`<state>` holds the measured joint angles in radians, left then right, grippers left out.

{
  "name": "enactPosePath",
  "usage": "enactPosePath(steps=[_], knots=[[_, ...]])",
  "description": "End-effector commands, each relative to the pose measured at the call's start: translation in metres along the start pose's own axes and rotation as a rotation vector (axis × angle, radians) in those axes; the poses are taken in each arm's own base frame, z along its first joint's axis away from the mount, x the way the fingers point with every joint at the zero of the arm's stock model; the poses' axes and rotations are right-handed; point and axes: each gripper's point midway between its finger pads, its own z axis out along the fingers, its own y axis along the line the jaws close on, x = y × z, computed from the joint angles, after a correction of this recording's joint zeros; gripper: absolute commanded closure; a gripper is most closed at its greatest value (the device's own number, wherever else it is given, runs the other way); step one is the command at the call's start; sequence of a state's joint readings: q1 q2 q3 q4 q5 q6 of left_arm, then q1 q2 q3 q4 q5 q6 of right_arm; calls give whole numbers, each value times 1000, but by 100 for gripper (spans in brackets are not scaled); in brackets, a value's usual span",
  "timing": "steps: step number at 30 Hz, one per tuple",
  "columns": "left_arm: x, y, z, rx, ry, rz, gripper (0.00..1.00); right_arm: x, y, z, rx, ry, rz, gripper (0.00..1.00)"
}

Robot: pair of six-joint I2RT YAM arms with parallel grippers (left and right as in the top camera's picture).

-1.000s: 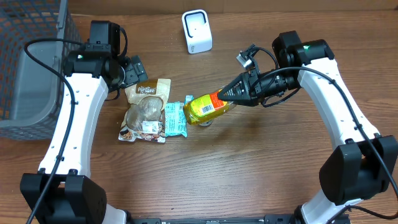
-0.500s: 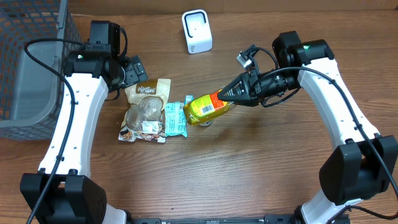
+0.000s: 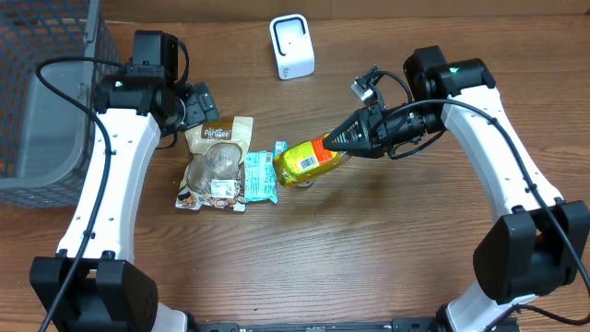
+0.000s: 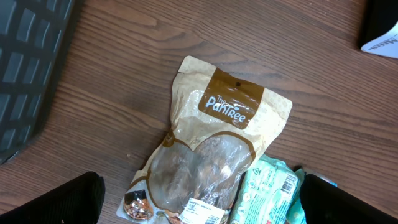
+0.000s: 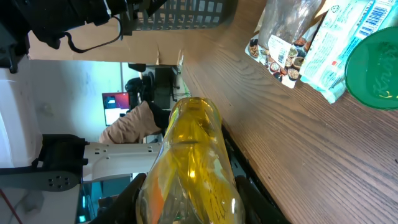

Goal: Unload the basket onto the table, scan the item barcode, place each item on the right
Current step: 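Lift the Vim bottle and tilt it with the right gripper, then carry the Vim bottle to the white scanner with the right gripper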

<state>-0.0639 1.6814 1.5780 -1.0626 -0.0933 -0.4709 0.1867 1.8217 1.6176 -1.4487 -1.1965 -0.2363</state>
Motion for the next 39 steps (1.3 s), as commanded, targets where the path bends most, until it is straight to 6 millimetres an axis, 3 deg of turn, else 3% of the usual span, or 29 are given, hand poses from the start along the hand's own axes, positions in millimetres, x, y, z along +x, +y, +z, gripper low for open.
enactPosePath(steps=[1,18,25,29,32,35,39], knots=[[-4,-1,-5,3,-19,3,0,0,26,-6,-31,-26,-80,83],[-4,-1,-5,3,-19,3,1,0,18,-4,22,-17,-88,82],[-4,-1,-5,3,-19,3,0,-5,-22,-10,254,-23,-13,82],[-4,-1,-5,3,-19,3,0,-25,-51,-20,430,-117,101,82],[-4,-1,-5,3,-19,3,1,-37,-61,-22,510,-183,163,82],[-4,-1,-5,3,-19,3,0,-50,-53,-16,525,-228,159,82],[-4,-1,-5,3,-19,3,0,-73,-22,-19,588,-323,100,83]])
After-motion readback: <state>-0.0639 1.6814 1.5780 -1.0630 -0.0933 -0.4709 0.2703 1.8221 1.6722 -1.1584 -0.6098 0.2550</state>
